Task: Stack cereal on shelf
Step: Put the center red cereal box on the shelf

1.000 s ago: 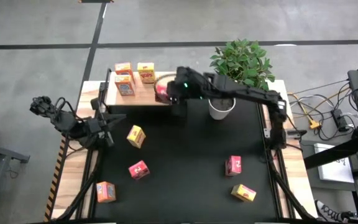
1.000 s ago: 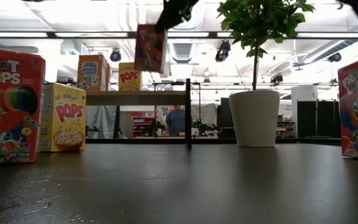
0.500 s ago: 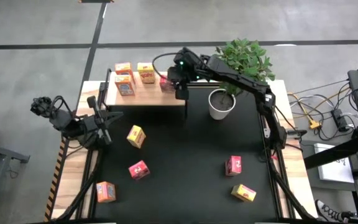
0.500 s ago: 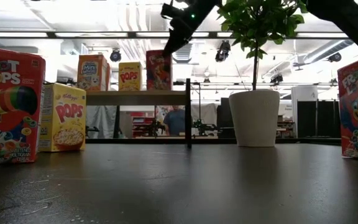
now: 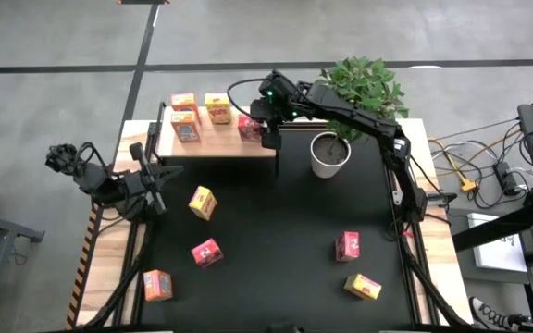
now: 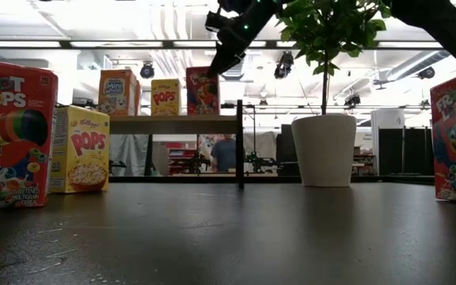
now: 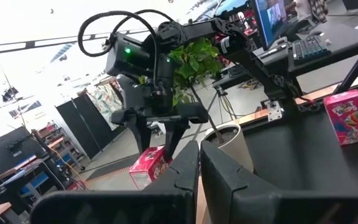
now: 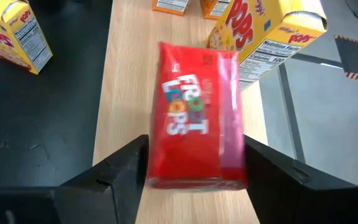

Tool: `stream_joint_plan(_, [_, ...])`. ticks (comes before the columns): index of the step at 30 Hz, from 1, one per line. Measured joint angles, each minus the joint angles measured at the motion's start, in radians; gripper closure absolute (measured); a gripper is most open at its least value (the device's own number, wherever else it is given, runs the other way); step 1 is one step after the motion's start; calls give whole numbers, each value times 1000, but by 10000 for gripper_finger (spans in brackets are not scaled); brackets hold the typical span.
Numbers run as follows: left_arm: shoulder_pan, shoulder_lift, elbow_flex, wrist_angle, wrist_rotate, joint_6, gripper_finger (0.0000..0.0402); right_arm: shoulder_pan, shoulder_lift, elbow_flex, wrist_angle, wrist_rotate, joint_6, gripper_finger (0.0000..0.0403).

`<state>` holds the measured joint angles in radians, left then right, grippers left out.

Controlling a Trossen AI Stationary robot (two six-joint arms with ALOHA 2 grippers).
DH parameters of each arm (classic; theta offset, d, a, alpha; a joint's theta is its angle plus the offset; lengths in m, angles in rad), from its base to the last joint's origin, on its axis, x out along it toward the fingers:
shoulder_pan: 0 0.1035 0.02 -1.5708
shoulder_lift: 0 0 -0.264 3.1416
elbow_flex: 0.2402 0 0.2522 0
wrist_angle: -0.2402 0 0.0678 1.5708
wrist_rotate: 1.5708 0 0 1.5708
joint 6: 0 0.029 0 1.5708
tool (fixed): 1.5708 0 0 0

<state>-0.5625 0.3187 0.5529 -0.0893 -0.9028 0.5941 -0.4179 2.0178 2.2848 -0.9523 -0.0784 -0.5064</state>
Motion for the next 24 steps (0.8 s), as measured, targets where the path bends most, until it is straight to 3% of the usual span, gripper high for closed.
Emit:
stream_joint_plan(11, [0, 0, 0, 0, 0, 0, 402, 12, -1, 55, 11, 37, 39, 154])
stream_joint_plan(24, [0, 0, -1, -2, 0, 0, 402, 186, -52, 66, 52, 68, 124, 224])
